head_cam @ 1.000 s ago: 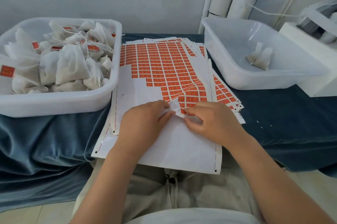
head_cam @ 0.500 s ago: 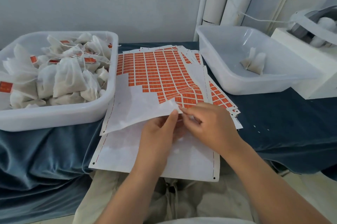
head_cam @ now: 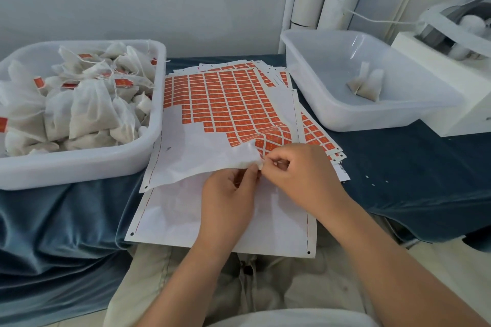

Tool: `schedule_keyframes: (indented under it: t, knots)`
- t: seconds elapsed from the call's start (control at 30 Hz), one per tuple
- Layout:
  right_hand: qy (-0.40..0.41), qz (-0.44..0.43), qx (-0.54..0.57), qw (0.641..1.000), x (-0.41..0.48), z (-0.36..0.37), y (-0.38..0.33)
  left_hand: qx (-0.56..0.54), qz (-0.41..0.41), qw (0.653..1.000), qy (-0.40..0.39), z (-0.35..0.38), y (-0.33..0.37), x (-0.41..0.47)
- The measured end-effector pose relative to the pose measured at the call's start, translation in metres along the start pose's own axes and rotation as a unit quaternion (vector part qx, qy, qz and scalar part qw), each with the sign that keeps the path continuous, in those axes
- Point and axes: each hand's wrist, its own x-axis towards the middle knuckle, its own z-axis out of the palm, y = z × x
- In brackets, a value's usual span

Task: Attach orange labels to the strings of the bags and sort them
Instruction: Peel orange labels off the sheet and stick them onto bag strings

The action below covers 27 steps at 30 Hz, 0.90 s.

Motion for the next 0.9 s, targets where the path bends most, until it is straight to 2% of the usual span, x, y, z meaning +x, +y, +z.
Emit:
schedule_keyframes:
  t: [0.07,0.17,0.3,0.4,0.47,0.53,0.6,0.63,0.77,0.9]
  knots:
    - [0.002,0.031,0.024,0.999,0.003,-0.003,0.002,-0.013,-0.009,1.000,0.005,0.000,0.000,0.001]
    - [0.001,0.122,0.111,0.986,0.008,-0.016,0.008,-0.074,-0.050,0.996,0.015,-0.002,0.002,0.002]
    - [0.060,0.220,0.250,0.941,0.009,-0.032,0.010,-0.175,-0.125,0.976,0.015,-0.007,0.006,0.004]
    - [0.093,0.231,0.320,0.914,0.008,-0.040,0.002,-0.210,-0.157,0.965,-0.001,-0.011,0.009,0.006]
    - [0.093,0.216,0.357,0.904,0.007,-0.042,-0.007,-0.208,-0.177,0.961,-0.048,-0.016,0.012,0.008]
    - [0.075,0.207,0.397,0.891,0.006,-0.042,-0.014,-0.177,-0.186,0.955,-0.146,-0.023,0.017,0.009]
    - [0.057,0.197,0.432,0.878,0.004,-0.039,-0.017,-0.177,-0.168,0.943,-0.227,-0.026,0.024,0.006]
    - [0.048,0.195,0.443,0.874,0.003,-0.036,-0.019,-0.202,-0.153,0.938,-0.237,-0.025,0.028,0.004]
    - [0.002,0.206,0.429,0.880,-0.005,-0.019,-0.030,-0.314,-0.159,0.924,-0.150,-0.016,0.037,-0.004]
    - [-0.002,0.202,0.461,0.864,-0.003,-0.014,-0.028,-0.352,-0.175,0.917,-0.069,-0.017,0.035,-0.004]
